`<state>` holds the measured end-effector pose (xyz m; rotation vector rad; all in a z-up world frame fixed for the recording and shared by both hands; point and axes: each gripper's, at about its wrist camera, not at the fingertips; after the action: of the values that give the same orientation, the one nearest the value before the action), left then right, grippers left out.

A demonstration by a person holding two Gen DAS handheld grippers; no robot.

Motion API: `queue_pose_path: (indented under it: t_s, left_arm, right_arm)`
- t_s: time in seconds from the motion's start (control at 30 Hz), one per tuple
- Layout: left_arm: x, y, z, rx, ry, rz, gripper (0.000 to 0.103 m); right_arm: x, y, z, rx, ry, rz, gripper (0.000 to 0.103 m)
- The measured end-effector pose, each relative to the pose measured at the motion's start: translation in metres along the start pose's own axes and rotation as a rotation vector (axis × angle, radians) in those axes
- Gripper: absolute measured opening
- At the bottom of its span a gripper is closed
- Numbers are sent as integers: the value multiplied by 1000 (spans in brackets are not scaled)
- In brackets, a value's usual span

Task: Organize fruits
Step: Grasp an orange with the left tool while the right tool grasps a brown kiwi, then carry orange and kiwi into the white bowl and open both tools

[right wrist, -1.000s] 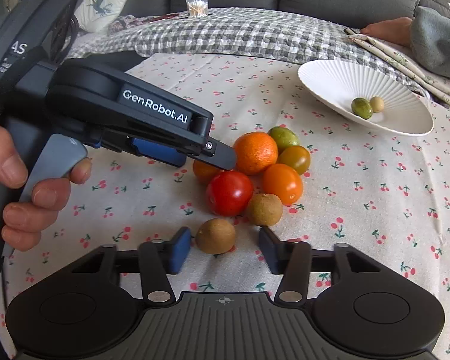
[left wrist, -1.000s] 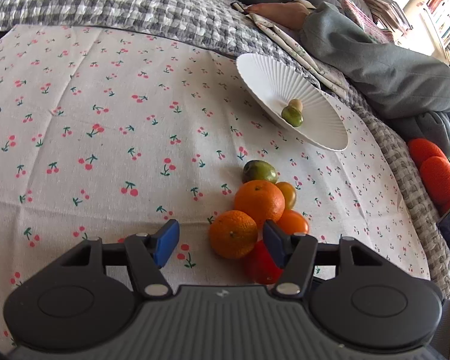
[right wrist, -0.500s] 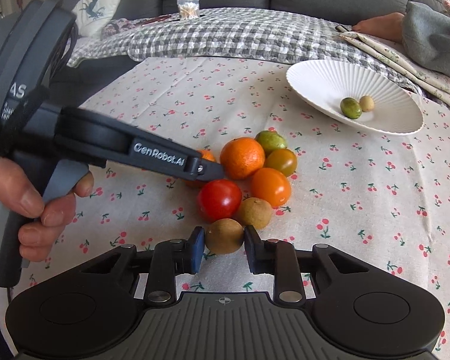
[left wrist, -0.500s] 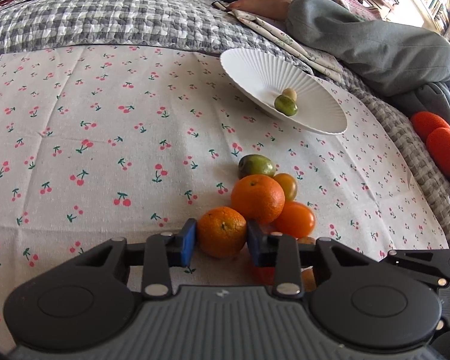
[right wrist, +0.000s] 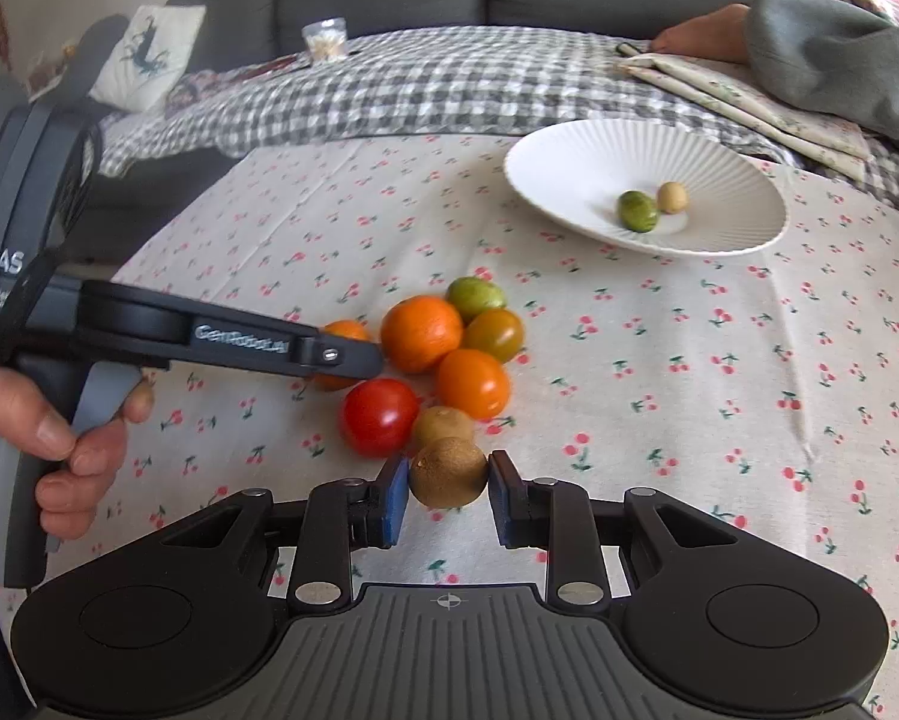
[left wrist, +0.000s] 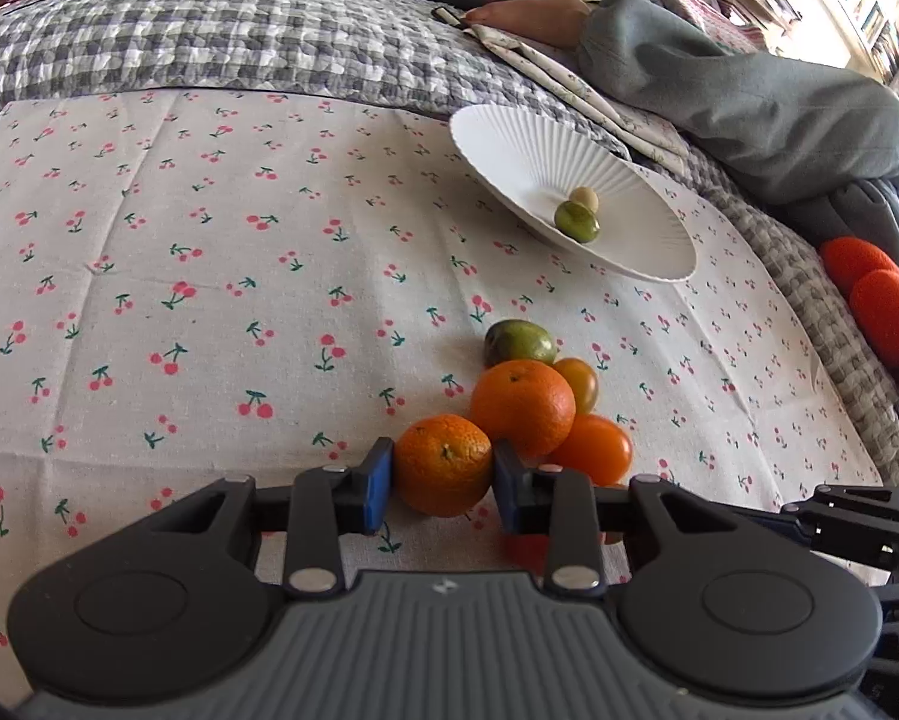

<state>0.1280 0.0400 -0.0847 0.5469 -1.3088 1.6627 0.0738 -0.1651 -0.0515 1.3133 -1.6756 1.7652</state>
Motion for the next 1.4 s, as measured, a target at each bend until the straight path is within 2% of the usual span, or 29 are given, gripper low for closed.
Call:
queue_pose_path:
  t_s: [0.33,0.9,1.07,1.4]
  left_arm:
    - [14,-6,-6,31,14,38,32]
    - [40,-36,13,-27,-17,155,32]
    - [39,-48,25,-72,-58,184,32]
    - [22,-77,49,-92,-51,198,32]
  right_arm:
    - [12,-5,20,-57,5,33,27]
    - [42,-23,65,-132,41,114,27]
    - [55,-32,81,-145,54,149,27]
    - [61,-52,114,-155,66,174,27]
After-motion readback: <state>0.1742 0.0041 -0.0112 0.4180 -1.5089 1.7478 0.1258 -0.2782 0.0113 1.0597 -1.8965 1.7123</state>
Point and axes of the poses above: each gripper's, at about its wrist camera, not at the fingertips, and x roughly against the way its jaws point, z to its right, y to its underside, and after that the axes turned 6 degrees about -z, right-handed
